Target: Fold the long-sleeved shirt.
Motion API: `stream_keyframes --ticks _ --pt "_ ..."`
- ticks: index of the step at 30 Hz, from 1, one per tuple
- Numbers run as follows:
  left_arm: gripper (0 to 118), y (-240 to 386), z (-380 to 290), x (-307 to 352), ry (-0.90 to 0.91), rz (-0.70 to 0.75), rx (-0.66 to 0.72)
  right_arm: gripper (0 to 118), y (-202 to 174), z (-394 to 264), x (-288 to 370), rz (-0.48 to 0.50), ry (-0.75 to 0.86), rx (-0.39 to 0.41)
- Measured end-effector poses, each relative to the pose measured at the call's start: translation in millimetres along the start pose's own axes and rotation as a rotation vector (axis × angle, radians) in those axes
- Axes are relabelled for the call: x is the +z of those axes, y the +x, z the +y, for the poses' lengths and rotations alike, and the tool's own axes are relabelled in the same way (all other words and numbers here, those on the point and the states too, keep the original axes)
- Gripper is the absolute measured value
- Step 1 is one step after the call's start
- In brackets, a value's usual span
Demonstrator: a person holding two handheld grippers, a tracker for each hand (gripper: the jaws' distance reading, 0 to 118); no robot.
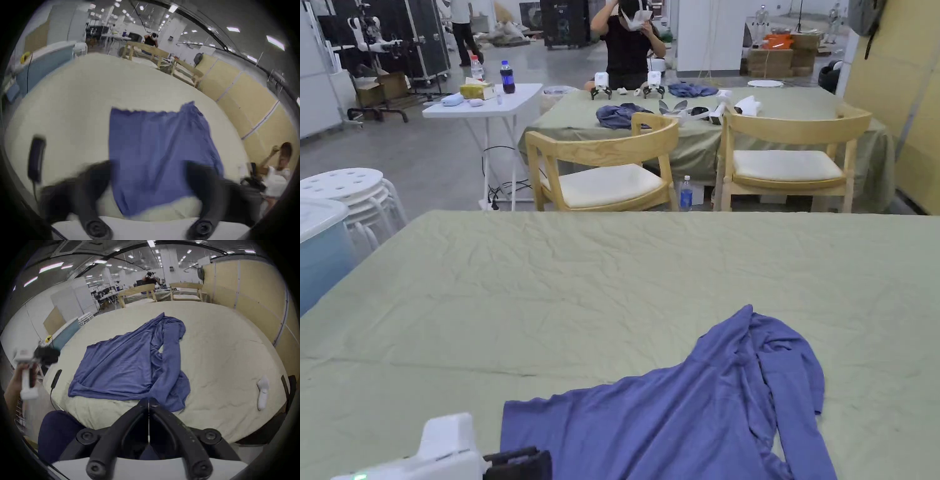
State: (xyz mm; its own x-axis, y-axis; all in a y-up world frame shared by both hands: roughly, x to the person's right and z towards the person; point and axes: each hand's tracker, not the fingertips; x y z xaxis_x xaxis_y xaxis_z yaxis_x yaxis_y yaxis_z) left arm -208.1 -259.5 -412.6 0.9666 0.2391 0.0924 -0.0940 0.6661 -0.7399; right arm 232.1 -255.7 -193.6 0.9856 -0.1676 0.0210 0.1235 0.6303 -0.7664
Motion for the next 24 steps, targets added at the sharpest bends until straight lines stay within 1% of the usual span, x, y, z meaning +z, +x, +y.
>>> stream_keyframes --ticks 1,4,5,6,8,9,10,11,12,13,14,15,16,17,18,19,20,21,23,24 --pt "112 -4.3 13.8 -13.4 0.08 0.031 -0.01 3 0.7 0.3 -2.6 0.004 -0.006 -0.007" --pt "113 -13.9 51.1 -97.5 0.0 0.187 -0.116 3 6.5 -1.3 -15.1 0.006 -0.039 -0.036" --pt "113 -19.6 57.1 -124.6 -0.047 0.226 -0.12 3 10.3 -0.7 -19.0 -0.006 -0.058 -0.05" --pt "112 -23.0 60.5 -145.8 -0.075 0.241 -0.119 3 13.7 0.0 -21.6 -0.017 -0.068 -0.063" --pt "107 -31.4 57.9 -186.7 -0.15 0.274 -0.117 3 21.3 1.7 -28.7 -0.03 -0.086 -0.082" --pt "101 -32.8 53.2 -202.2 -0.196 0.271 -0.157 3 25.0 2.9 -30.7 -0.039 -0.094 -0.09" --pt "98 -33.8 47.3 -211.1 -0.22 0.281 -0.179 3 28.0 3.9 -32.3 -0.047 -0.103 -0.095" --pt "97 -31.6 40.8 -216.4 -0.236 0.281 -0.202 3 31.2 5.6 -36.5 -0.058 -0.114 -0.101" --pt "79 -27.2 40.3 -208.7 -0.176 0.282 -0.213 3 33.9 6.7 -38.9 -0.068 -0.123 -0.104" --pt "39 -22.9 43.3 -200.7 -0.104 0.26 -0.228 4 36.5 7.9 -41.3 -0.08 -0.131 -0.107" --pt "1 -14.9 46.1 -192.1 -0.075 0.198 -0.229 16 39.0 9.2 -44.1 -0.094 -0.137 -0.111" --pt "2 -6.5 46.9 -186.3 -0.051 0.177 -0.249 58 43.2 11.3 -51.4 -0.105 -0.143 -0.119" --pt "2 2.0 46.8 -180.6 -0.078 0.171 -0.299 58 46.6 13.4 -57.1 -0.103 -0.142 -0.127" --pt "2 10.3 42.9 -175.5 -0.094 0.172 -0.28 73 49.2 14.6 -64.8 -0.11 -0.14 -0.129" --pt "2 17.2 47.9 -166.4 -0.085 0.149 -0.268 99 51.7 14.2 -72.4 -0.107 -0.132 -0.128" --pt "2 21.2 51.4 -159.1 -0.077 0.1 -0.229 118 54.7 11.2 -76.2 -0.13 -0.087 -0.161" --pt "2 22.7 55.5 -151.3 -0.073 0.073 -0.184 116 54.2 14.3 -89.0 -0.129 -0.095 -0.124" --pt "2 23.7 60.3 -142.9 -0.053 0.064 -0.155 113 54.0 16.6 -100.5 -0.125 -0.126 -0.115" --pt "2 25.7 70.7 -126.6 -0.04 0.052 -0.141 114 50.7 26.2 -118.9 -0.112 -0.255 -0.103" --pt "2 26.5 72.8 -119.5 -0.03 0.047 -0.14 114 49.5 30.3 -129.4 -0.101 -0.329 -0.08"
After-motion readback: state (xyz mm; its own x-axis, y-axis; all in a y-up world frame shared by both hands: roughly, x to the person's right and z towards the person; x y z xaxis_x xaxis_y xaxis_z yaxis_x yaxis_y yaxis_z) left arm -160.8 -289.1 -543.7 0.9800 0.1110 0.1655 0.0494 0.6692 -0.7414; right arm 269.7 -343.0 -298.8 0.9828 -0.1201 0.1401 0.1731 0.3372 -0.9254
